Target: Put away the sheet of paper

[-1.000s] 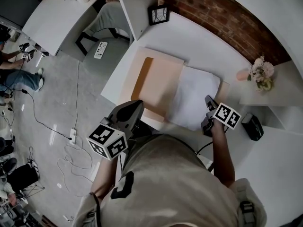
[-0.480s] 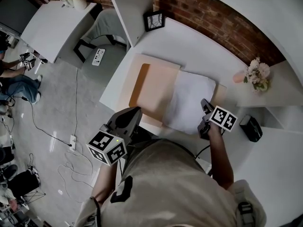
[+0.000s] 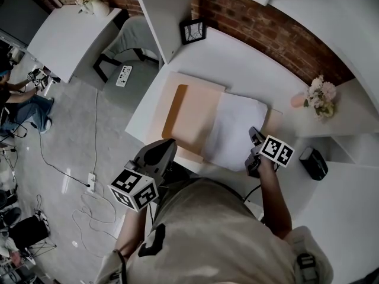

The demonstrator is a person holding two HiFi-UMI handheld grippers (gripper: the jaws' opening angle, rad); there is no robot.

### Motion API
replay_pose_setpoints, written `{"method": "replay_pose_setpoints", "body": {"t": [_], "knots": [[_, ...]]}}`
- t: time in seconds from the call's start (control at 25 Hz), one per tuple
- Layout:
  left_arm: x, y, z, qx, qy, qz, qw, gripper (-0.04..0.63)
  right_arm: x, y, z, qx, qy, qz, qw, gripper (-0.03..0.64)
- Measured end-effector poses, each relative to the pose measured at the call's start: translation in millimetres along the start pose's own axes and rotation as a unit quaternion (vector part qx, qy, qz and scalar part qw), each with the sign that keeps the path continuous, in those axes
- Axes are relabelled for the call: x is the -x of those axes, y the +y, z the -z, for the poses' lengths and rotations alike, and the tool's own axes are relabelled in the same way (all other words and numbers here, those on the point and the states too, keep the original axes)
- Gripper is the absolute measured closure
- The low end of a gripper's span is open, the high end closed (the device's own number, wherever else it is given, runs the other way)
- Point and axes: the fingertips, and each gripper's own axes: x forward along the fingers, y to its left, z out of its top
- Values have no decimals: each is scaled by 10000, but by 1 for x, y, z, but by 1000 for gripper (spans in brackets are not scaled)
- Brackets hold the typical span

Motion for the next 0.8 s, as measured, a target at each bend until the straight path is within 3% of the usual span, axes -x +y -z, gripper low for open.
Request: {"method": "replay_pose_setpoints", "body": {"t": [0.8], "knots": [[15,14,-5,56,-153,-78,9998,580,-10,27,1,100,58,-145,9998,589]]}}
